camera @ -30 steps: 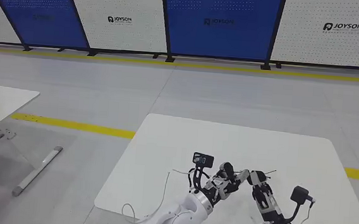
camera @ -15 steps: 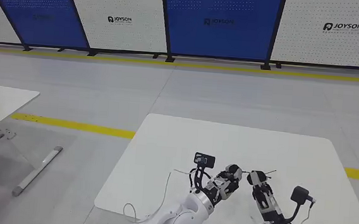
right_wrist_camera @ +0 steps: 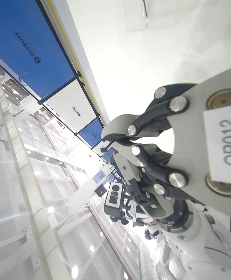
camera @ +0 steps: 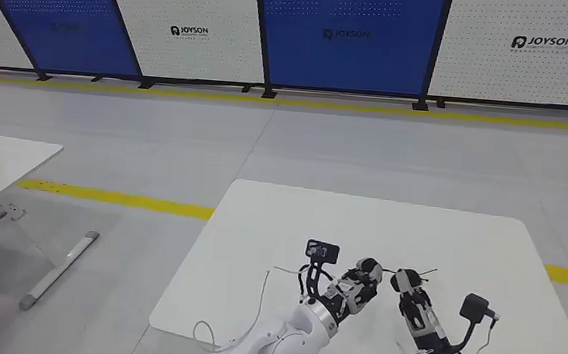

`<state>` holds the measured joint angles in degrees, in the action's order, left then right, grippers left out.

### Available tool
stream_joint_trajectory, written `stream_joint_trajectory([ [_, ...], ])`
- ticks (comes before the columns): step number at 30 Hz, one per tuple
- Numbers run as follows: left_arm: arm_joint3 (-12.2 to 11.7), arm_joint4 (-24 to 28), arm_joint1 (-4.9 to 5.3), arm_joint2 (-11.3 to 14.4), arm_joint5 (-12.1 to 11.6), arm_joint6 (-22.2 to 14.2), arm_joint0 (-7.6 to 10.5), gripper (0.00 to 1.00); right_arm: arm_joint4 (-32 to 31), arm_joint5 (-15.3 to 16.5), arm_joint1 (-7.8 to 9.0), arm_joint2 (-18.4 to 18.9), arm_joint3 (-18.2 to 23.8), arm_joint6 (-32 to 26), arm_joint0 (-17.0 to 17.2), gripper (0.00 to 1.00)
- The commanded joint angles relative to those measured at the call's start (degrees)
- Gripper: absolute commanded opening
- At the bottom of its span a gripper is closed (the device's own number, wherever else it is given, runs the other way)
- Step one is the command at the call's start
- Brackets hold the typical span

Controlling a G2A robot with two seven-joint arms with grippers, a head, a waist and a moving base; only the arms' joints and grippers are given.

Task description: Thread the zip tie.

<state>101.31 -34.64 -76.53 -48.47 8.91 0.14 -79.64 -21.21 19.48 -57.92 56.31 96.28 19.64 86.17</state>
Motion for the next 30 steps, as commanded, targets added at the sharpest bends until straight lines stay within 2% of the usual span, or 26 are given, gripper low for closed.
stream_joint_trajectory([
  [1,0.38,-0.1,0.03,-0.2,0.0,0.17,-0.35,1.0,0.02,0.0,0.03,0.22,-0.07,-0.05,0.08,0.0],
  [3,0.53,-0.2,0.09,-0.48,-0.18,0.1,-0.58,0.9,0.11,0.0,0.03,0.32,-0.11,-0.15,0.1,0.0],
  [4,0.53,-0.22,0.12,-0.65,-0.31,0.06,-0.69,0.8,0.13,0.0,0.03,0.36,-0.1,-0.19,0.11,0.0],
  [7,0.45,-0.35,0.19,-0.93,-0.65,-0.2,-0.97,0.65,0.24,0.0,0.01,0.42,-0.1,-0.23,0.15,0.0],
  [8,0.44,-0.39,0.21,-0.99,-0.74,-0.32,-1.03,0.57,0.25,0.0,0.0,0.44,-0.08,-0.24,0.16,0.0],
  [13,0.5,-0.14,0.23,-1.36,-1.26,-0.43,-1.25,0.38,0.24,0.0,-0.07,0.42,-0.12,-0.21,0.13,0.0],
  [14,0.5,-0.11,0.24,-1.44,-1.37,-0.43,-1.3,0.28,0.25,0.0,-0.09,0.4,-0.15,-0.21,0.12,0.0],
  [16,0.48,-0.09,0.25,-1.56,-1.62,-0.45,-1.4,0.18,0.3,0.0,-0.13,0.37,-0.19,-0.18,0.1,0.0],
  [17,0.43,-0.12,0.26,-1.59,-1.73,-0.46,-1.45,0.05,0.31,0.0,-0.14,0.36,-0.2,-0.17,0.09,0.0],
  [18,0.4,-0.15,0.26,-1.62,-1.9,-0.49,-1.49,0.0,0.31,0.0,-0.16,0.35,-0.21,-0.16,0.07,0.0],
  [23,0.47,0.48,0.35,-1.6,-4.02,-1.74,-1.63,0.0,0.26,0.0,-0.26,0.21,-0.24,-0.15,-0.02,0.0],
  [30,0.5,0.65,0.41,-1.87,-4.77,-1.92,-1.82,0.0,-0.01,0.0,-0.37,-0.04,-0.29,0.01,-0.15,0.0],
])
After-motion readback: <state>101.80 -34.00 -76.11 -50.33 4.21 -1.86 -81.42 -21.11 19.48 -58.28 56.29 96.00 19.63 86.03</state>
